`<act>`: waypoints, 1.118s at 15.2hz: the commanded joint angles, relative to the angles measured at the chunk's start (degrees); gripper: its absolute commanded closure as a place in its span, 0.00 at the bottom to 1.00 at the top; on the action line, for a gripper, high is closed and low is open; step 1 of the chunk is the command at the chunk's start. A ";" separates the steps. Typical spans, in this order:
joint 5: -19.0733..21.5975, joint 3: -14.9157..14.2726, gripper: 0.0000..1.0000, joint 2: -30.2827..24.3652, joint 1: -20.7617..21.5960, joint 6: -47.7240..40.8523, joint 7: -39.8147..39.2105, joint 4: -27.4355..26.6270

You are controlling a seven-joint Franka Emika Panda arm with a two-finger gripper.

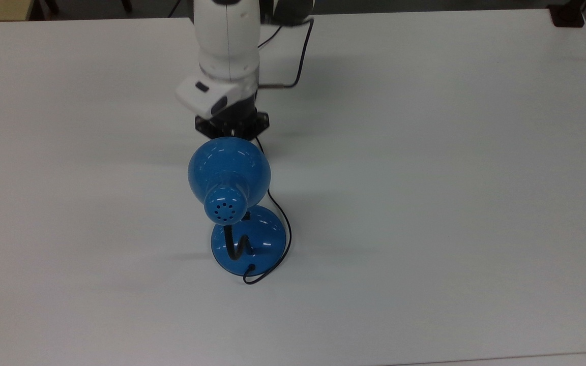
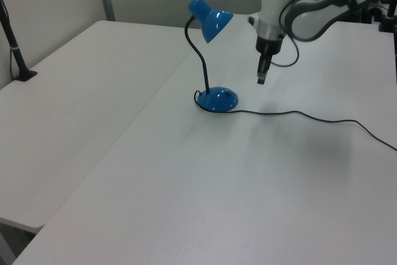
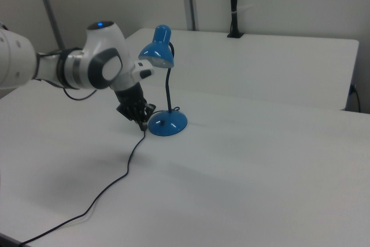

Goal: Turn off the lamp

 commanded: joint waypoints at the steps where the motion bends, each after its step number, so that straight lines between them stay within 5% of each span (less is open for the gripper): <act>1: -0.65 -0.05 1.00 -7.07 0.37 -12.07 0.89 0.46; 5: -0.56 0.21 1.00 -7.78 0.37 -27.62 0.89 9.76; 11: 0.05 0.39 0.92 -9.09 0.37 -33.90 1.50 16.38; 13: 0.14 0.30 0.72 -9.97 0.46 -34.95 1.50 16.56; 14: 0.14 0.30 0.48 -10.15 0.46 -35.04 1.59 16.56; 15: 0.14 0.30 0.07 -10.24 0.46 -35.04 1.68 16.56; 17: 0.14 0.13 0.00 -10.24 0.55 -35.04 1.68 16.56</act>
